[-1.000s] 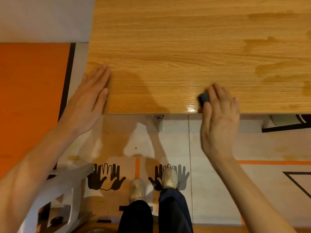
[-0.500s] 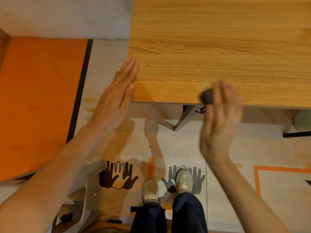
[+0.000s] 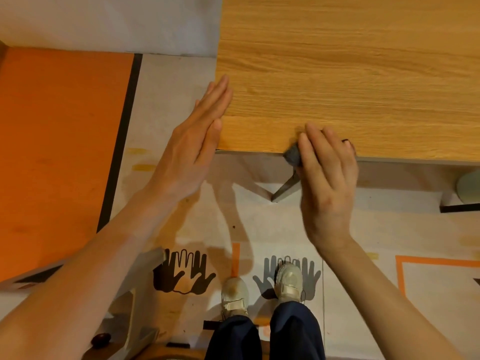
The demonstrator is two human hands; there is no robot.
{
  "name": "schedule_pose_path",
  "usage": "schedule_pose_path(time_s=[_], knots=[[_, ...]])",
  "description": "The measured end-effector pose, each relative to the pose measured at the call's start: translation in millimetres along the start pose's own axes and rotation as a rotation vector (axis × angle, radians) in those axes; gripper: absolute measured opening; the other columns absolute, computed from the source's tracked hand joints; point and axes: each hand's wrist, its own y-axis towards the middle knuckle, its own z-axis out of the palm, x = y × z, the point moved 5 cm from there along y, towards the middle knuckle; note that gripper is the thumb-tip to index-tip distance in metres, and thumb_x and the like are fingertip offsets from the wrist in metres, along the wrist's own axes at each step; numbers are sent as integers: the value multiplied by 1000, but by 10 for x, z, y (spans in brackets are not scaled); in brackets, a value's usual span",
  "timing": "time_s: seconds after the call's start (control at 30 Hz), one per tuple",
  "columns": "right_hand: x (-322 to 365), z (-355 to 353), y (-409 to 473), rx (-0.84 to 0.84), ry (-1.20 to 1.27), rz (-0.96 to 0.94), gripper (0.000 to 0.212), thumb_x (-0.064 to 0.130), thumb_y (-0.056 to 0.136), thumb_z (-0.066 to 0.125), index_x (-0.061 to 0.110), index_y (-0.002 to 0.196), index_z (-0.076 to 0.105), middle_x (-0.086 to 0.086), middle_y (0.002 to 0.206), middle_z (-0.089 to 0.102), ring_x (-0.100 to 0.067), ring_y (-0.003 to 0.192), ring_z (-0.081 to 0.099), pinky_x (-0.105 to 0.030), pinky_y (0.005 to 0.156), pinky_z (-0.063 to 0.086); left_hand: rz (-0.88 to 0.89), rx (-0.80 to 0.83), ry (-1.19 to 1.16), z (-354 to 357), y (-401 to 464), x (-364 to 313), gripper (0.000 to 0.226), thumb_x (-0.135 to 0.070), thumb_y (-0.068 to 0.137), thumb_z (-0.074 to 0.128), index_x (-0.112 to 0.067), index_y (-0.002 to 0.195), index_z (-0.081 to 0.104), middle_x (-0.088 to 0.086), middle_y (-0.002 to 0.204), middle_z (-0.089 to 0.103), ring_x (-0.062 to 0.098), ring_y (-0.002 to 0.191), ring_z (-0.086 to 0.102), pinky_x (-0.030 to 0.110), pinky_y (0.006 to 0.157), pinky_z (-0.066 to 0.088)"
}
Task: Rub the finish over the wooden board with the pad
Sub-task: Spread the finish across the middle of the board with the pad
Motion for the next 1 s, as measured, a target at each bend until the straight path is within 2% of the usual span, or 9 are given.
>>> schedule_pose_path(time_s=[0.1, 0.17, 0.27, 0.37, 0.5, 0.6, 0.7, 0.8, 1.0], knots=[[436, 258, 139, 12, 86, -36, 44, 1, 90, 66, 4, 132, 53, -10, 139, 52, -26, 135, 39, -43, 115, 29, -3, 11, 22, -6, 6, -6, 45, -10, 110, 30, -4, 155, 29, 8, 165, 22, 15, 155, 13, 36, 126, 17], [572, 332, 209, 44, 132, -116, 39, 4, 94, 61, 4, 133, 54, -10, 139, 54, -24, 135, 40, -39, 115, 30, 0, 23, 43, -10, 9, -13, 45, -11, 110, 29, -4, 155, 28, 7, 166, 21, 15, 155, 13, 38, 126, 17], [377, 208, 191, 141, 97, -255, 37, 5, 102, 46, 7, 139, 48, -9, 145, 47, -23, 139, 38, -36, 118, 27, -13, 21, 76, -11, 2, -29, 46, -10, 109, 30, -4, 155, 29, 7, 165, 22, 16, 155, 13, 42, 125, 18], [-114, -99, 114, 127, 3, -295, 39, 2, 99, 50, 7, 138, 49, -9, 146, 46, -24, 137, 40, -39, 115, 33, -37, 12, 84, -4, -4, -54, 45, -8, 109, 31, -4, 154, 30, 7, 165, 23, 16, 154, 15, 44, 125, 17], [-773, -476, -32, 99, -68, -269, 45, -2, 95, 56, 6, 139, 47, -10, 146, 43, -27, 137, 41, -42, 113, 35, -105, -31, 73, -8, 15, -118, 44, -13, 108, 36, -4, 151, 36, 7, 162, 28, 14, 153, 20, 46, 125, 18], [-1172, -710, -118, 112, -110, -239, 50, -1, 93, 61, 7, 140, 45, -9, 148, 42, -27, 138, 39, -42, 114, 32, -125, -101, 179, 21, 47, -276, 47, -25, 108, 35, -6, 151, 37, 5, 162, 29, 2, 151, 15, 33, 127, 11], [-1510, -930, -181, 119, -126, -194, 51, -2, 92, 61, 6, 139, 46, -9, 147, 42, -28, 138, 39, -42, 115, 29, -79, -138, 291, 227, 177, -609, 48, -24, 108, 33, -4, 151, 35, 7, 161, 29, 11, 152, 15, 35, 127, 9], [-1820, -1145, -233, 157, -136, -127, 47, 0, 95, 56, 5, 140, 44, -13, 147, 42, -29, 138, 38, -43, 116, 26, -14, -50, 337, 665, 425, -996, 47, -22, 109, 34, -4, 152, 32, 9, 162, 27, 20, 153, 17, 32, 127, 7], [-2504, -1650, -365, 126, -127, 158, 40, 11, 103, 36, 1, 141, 39, -20, 146, 40, -33, 139, 35, -53, 118, 20, 33, 87, 313, 1433, 891, -1549, 50, -22, 109, 32, -3, 155, 26, 9, 165, 20, 19, 155, 12, 31, 127, 4]])
